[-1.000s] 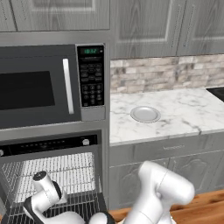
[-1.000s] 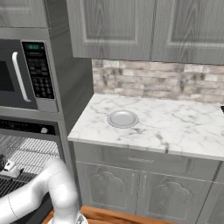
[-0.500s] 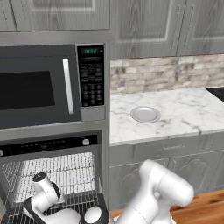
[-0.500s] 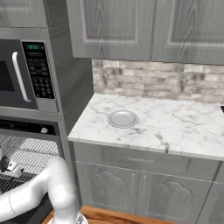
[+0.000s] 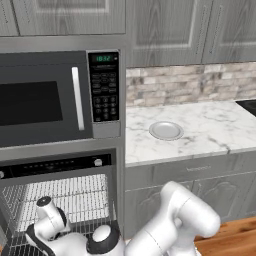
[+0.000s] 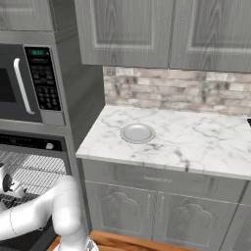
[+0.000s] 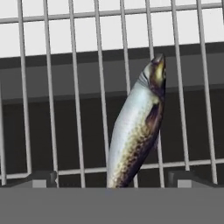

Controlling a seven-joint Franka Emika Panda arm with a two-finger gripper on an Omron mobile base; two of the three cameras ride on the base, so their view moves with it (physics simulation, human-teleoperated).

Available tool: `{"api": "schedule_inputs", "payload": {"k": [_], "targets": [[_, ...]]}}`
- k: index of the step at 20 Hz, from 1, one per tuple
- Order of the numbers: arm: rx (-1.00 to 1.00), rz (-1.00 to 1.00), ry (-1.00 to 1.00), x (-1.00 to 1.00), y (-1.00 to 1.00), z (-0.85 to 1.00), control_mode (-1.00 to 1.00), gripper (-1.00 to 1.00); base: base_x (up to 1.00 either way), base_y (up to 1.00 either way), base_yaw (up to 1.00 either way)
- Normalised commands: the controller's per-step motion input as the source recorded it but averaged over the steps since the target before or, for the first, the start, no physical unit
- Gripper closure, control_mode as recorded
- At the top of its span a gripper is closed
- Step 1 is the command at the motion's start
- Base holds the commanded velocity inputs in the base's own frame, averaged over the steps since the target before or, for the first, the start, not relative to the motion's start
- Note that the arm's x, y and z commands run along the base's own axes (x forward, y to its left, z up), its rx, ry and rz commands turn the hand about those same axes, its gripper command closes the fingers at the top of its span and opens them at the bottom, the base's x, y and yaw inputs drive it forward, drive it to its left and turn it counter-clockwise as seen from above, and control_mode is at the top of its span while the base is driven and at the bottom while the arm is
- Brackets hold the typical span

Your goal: Take the fish from the oven and place it on the plate on the counter.

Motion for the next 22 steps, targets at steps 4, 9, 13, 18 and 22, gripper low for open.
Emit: {"api": "schedule_inputs", "payload": {"k": [4, 9, 13, 18, 22], "targets": [[-0.02, 0.0, -0.03, 0.1, 0.02, -0.38, -1.0, -1.0, 0.0, 0.0, 0.0], [-0.01, 0.0, -0.07, 0.01, 0.0, -0.39, -1.0, -1.0, 0.0, 0.0, 0.0], [-0.03, 0.0, -0.17, 0.0, 0.0, -0.49, -1.0, -1.0, 0.0, 0.0, 0.0], [-0.05, 0.0, -0.2, 0.0, 0.0, -0.59, -1.0, -1.0, 0.0, 0.0, 0.0], [-0.04, 0.02, -0.09, 0.0, 0.01, -0.63, -1.0, -1.0, 0.0, 0.0, 0.0]]}}
